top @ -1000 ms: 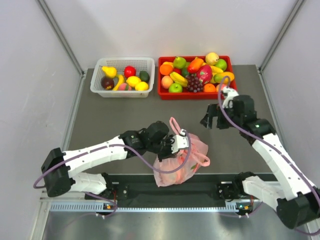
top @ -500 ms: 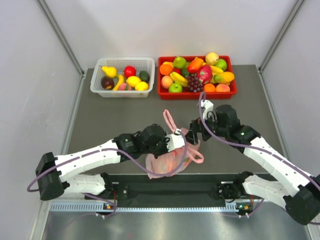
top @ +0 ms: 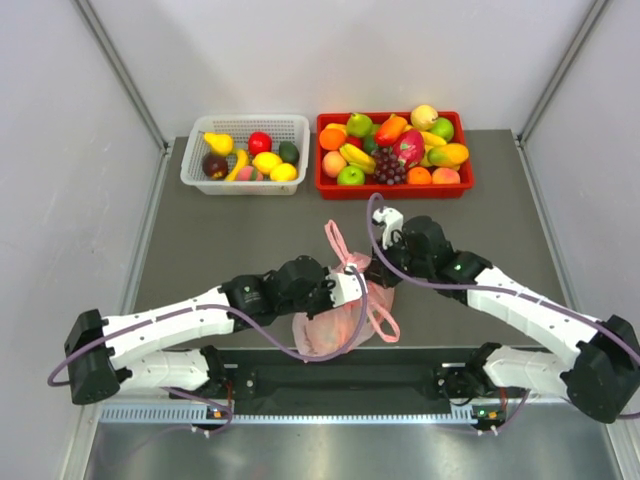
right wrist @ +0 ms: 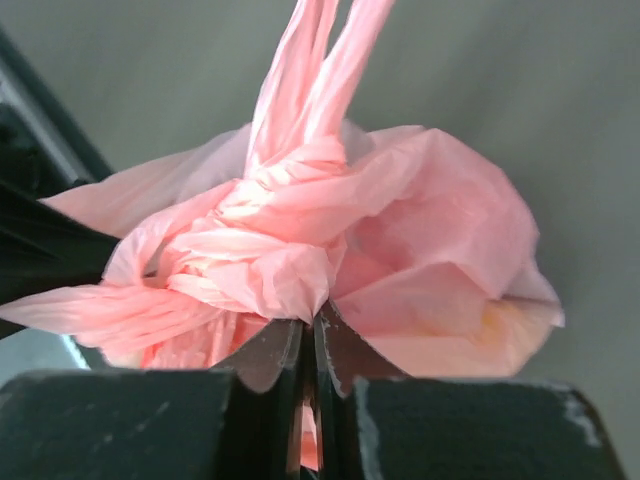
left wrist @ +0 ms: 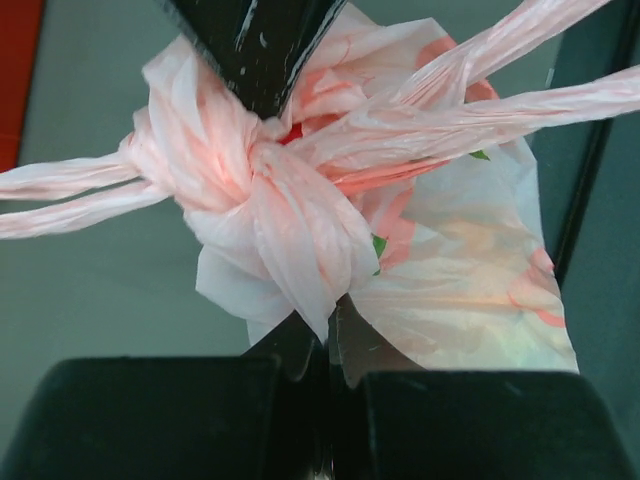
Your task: Untie the knot of the plastic bag and take out the fruit
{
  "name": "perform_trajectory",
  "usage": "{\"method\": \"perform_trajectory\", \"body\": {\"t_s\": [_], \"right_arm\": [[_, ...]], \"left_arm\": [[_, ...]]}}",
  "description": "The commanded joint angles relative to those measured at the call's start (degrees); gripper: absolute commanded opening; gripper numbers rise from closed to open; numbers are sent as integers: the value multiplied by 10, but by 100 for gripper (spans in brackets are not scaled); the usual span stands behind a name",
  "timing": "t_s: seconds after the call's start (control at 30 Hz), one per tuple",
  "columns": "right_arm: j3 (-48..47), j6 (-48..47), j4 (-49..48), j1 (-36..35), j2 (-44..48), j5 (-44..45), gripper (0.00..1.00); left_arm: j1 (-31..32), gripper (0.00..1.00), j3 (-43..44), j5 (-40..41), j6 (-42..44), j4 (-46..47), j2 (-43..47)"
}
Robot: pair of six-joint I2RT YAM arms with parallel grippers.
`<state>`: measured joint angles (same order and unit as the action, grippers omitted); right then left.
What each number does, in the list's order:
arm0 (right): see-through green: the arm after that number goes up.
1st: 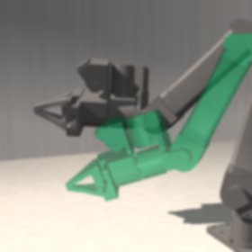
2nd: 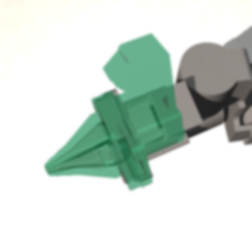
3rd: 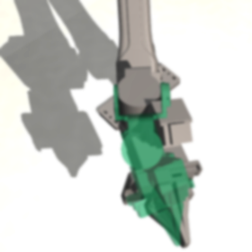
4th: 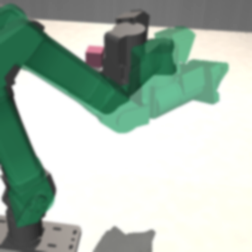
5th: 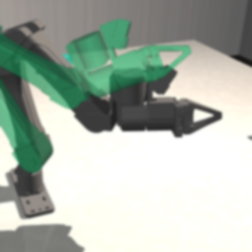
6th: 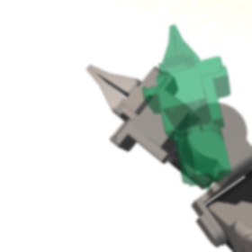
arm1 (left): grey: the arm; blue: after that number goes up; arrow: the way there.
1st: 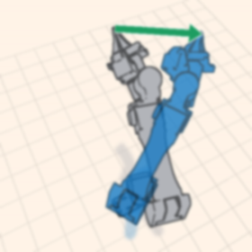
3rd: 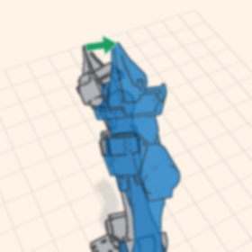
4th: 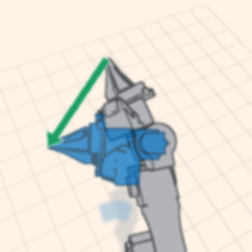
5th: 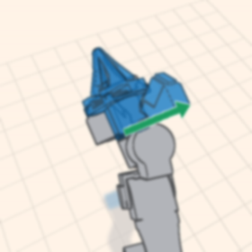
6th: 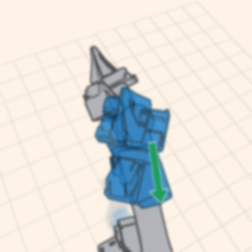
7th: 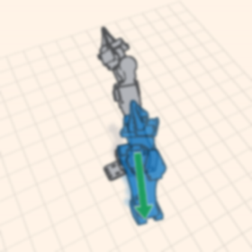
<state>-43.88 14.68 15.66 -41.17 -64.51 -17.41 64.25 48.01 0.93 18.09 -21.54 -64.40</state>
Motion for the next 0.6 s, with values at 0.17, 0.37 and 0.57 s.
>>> {"method": "perform_trajectory", "body": {"t_s": [0.17,0.37,0.57], "right_arm": [[30,128,6,0,107,300,0],[91,304,79,16,190,476,0],[127,368,119,25,248,505,5]], "left_arm": [[3,0,-17,263,-56,67,15],[-1,0,-38,441,-107,72,21],[-10,0,-72,440,-122,112,62]]}}
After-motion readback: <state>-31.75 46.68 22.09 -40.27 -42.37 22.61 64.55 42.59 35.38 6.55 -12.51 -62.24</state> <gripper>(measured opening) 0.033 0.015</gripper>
